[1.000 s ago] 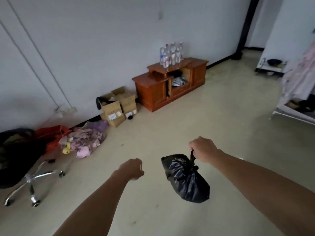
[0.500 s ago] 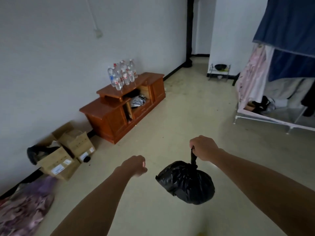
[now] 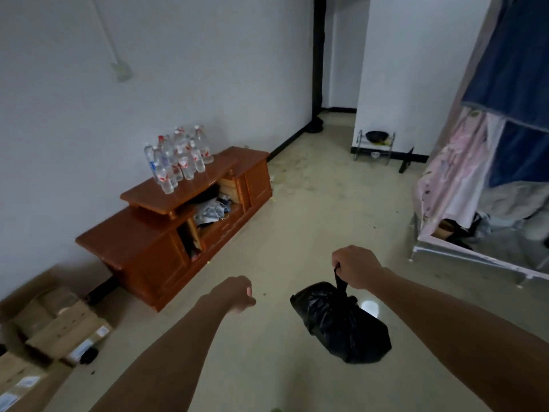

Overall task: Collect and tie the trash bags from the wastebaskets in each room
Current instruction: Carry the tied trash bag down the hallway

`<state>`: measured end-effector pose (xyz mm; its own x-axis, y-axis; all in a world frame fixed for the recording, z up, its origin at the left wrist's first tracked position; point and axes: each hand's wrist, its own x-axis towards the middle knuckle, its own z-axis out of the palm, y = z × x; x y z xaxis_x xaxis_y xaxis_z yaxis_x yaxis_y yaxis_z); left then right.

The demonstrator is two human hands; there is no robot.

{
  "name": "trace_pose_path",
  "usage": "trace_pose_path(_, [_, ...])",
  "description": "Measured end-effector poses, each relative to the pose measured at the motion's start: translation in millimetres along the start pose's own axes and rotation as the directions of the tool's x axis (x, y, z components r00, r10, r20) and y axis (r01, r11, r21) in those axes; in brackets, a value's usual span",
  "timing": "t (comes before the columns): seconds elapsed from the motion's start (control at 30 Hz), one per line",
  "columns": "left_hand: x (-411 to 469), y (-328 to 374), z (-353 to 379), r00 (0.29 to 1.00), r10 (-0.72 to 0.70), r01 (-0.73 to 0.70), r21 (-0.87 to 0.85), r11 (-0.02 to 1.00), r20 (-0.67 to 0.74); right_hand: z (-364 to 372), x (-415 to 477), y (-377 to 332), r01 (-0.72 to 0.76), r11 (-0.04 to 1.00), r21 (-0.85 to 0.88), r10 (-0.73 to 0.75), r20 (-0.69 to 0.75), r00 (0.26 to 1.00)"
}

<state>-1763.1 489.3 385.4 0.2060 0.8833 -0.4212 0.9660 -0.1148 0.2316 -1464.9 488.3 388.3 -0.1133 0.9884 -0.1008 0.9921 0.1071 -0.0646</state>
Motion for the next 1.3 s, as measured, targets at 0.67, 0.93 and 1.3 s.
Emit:
trace_pose_path(0.67, [596.4, 150.4, -289.1, 0.979, 0.202, -0.204, 0.134, 0.97, 0.029, -102.9, 544.4, 265.0, -0.256, 0.963, 0.081, 0.263, -0.091, 0.961])
trace_pose_path(0.93, [810.7, 231.1, -385.6, 0.981, 0.191, -0.192, 0.116, 0.974, 0.02, -144.9, 764.7, 392.0, -0.228, 0.97, 0.082, 0.236, -0.104, 0.966])
trace_pose_path(1.3, [1088.7, 290.4, -490.0, 0.981, 0.191, -0.193, 0.09, 0.977, 0.032, -180.0, 1024.2, 519.0, -0.257, 0.966, 0.041, 0.26, -0.121, 0.958])
